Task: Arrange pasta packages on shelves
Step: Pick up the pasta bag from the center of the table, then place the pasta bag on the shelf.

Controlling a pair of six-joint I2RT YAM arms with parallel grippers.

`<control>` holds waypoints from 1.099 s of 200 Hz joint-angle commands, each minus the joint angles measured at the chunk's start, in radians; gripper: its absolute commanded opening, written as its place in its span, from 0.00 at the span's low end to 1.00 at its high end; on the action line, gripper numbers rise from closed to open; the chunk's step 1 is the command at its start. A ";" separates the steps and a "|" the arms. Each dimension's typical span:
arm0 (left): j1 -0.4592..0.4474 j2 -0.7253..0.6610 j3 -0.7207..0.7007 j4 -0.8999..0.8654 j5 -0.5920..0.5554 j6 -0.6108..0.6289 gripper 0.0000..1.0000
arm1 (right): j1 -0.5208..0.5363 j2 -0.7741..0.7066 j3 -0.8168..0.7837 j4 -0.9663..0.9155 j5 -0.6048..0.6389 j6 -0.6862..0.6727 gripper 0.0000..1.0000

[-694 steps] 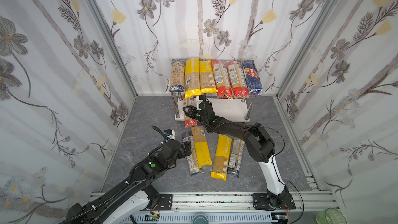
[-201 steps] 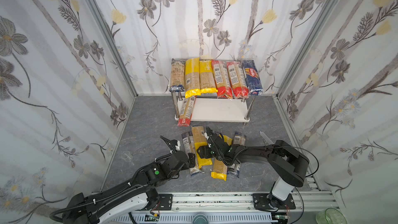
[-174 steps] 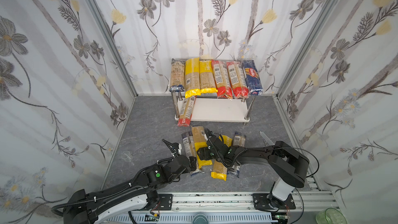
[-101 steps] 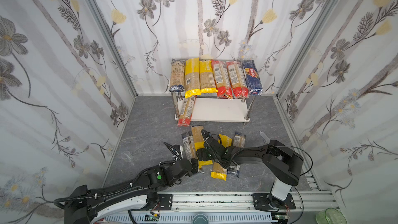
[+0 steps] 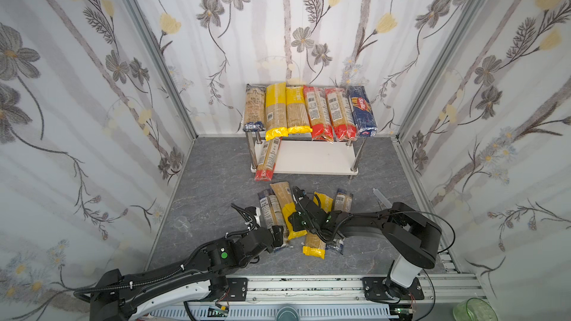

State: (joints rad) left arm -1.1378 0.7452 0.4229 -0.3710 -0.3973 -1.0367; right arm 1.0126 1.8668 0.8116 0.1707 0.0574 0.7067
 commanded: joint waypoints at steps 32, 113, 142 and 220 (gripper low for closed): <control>0.010 0.051 0.062 -0.004 -0.043 0.045 1.00 | -0.032 -0.142 -0.087 0.061 -0.179 0.024 0.11; 0.083 0.044 0.128 -0.036 -0.029 0.091 1.00 | -0.150 -0.362 -0.147 0.189 -0.332 0.038 0.07; 0.114 0.063 0.158 -0.039 -0.020 0.119 1.00 | -0.218 -0.393 -0.125 0.181 -0.329 0.022 0.09; 0.213 0.131 0.240 -0.043 0.042 0.214 1.00 | -0.370 -0.193 0.122 0.168 -0.341 0.011 0.10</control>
State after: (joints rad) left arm -0.9531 0.8623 0.6342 -0.4076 -0.3767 -0.8700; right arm 0.6643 1.5982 0.8501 0.2211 -0.2607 0.7322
